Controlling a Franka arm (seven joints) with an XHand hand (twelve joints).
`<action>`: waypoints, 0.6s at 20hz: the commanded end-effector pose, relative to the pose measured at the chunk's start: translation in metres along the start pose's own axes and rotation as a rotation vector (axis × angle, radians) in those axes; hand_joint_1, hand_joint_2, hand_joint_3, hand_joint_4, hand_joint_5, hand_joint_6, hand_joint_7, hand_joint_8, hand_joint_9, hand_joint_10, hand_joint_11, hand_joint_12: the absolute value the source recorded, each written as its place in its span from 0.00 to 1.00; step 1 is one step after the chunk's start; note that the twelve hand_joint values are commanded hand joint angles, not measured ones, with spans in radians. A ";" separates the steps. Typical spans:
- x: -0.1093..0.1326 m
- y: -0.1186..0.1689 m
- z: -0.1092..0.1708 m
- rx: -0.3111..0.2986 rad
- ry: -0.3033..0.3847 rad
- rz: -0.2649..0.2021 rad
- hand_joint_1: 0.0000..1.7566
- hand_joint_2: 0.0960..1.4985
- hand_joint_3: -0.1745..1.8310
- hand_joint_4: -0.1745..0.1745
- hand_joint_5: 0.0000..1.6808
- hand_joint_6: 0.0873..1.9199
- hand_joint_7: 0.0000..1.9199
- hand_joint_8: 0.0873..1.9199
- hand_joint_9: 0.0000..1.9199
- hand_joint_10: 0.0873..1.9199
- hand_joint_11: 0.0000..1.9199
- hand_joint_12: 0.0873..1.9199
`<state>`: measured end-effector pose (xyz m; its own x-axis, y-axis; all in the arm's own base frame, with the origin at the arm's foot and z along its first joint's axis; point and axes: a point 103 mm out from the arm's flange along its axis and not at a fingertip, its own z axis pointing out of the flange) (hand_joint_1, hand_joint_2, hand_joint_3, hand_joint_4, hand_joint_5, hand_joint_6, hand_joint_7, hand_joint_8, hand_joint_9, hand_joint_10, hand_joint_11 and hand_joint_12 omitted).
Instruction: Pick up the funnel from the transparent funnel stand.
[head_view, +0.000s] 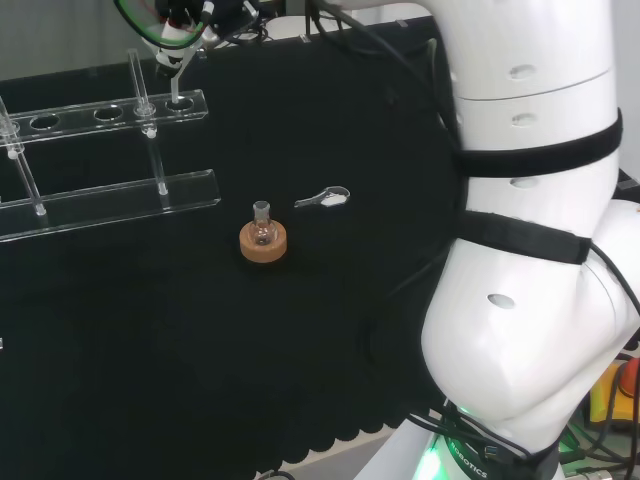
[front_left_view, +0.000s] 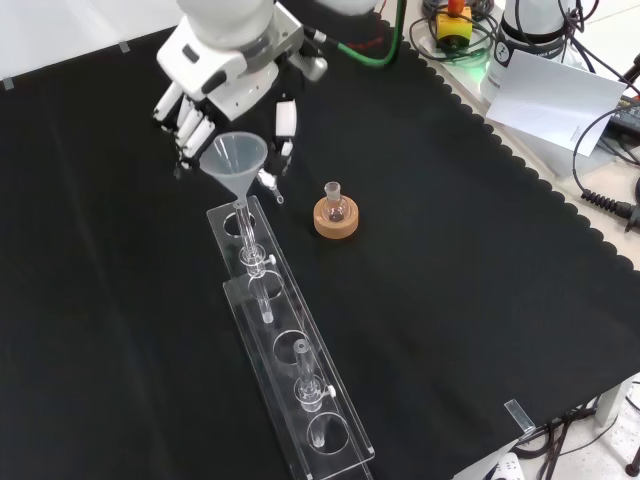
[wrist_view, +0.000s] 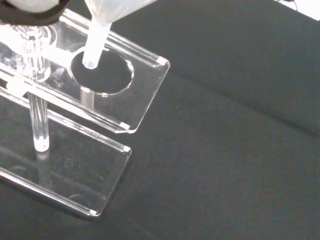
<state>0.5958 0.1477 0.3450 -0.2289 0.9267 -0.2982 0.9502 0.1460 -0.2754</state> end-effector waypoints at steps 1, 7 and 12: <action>-0.009 -0.033 -0.014 0.007 -0.017 0.030 0.42 0.44 0.31 0.35 0.29 0.33 0.30 0.39 0.44 0.31 0.21 0.67; -0.012 -0.064 -0.023 0.015 -0.036 0.053 0.42 0.43 0.32 0.35 0.28 0.33 0.30 0.39 0.44 0.32 0.21 0.67; -0.012 -0.088 -0.023 0.015 -0.032 0.075 0.42 0.43 0.32 0.35 0.28 0.33 0.30 0.39 0.44 0.32 0.21 0.67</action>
